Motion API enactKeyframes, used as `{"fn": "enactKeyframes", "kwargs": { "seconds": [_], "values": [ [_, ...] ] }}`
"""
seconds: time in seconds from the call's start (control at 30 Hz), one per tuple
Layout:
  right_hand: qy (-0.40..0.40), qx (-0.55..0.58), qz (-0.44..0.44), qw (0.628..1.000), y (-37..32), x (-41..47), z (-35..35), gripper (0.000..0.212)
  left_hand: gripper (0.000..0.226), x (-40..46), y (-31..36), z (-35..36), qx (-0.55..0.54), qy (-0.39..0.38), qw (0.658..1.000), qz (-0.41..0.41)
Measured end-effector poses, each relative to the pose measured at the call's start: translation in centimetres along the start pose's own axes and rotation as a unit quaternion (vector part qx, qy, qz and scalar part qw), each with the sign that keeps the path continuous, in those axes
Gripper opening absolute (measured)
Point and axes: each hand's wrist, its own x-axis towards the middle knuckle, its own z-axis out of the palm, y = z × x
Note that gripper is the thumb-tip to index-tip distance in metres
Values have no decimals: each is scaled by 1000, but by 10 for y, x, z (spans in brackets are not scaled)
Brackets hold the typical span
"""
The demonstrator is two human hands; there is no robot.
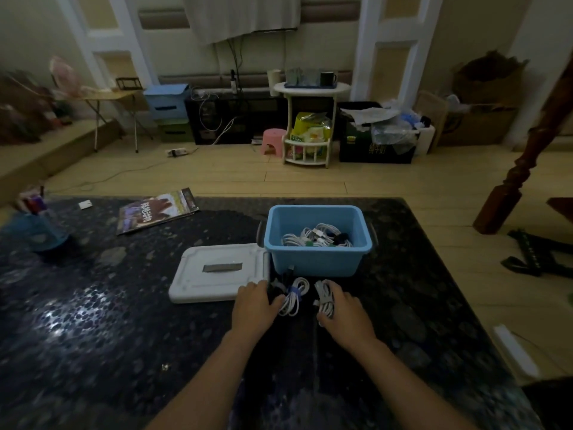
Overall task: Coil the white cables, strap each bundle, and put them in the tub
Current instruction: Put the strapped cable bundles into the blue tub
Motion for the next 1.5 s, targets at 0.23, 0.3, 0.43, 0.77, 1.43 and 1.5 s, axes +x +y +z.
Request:
{"fn": "enactKeyframes", "kwargs": {
  "seconds": [0.23,0.3,0.43,0.77,1.43,1.5],
  "values": [
    [-36,6,-11,999,-6,-4,-3,70,45,4,14,3,36,16,999,22],
    [-37,17,0,999,-3,-6,-6,67,31,3,15,1,16,37,999,37],
    [-63,154,51,985,-2,-9,-13,60,22,2,15,-5,-60,36,997,38],
    [-113,398,80,907,-25,-23,-32,42,20,-2,13,-1,9,30,999,36],
    [177,-76,-115,974,-23,104,-107,28,25,133,103,-65,29,40,974,219],
    [251,-36,-150,956,-24,82,-96,19,29,136,95,-53,106,-77,970,204]
  ]
}}
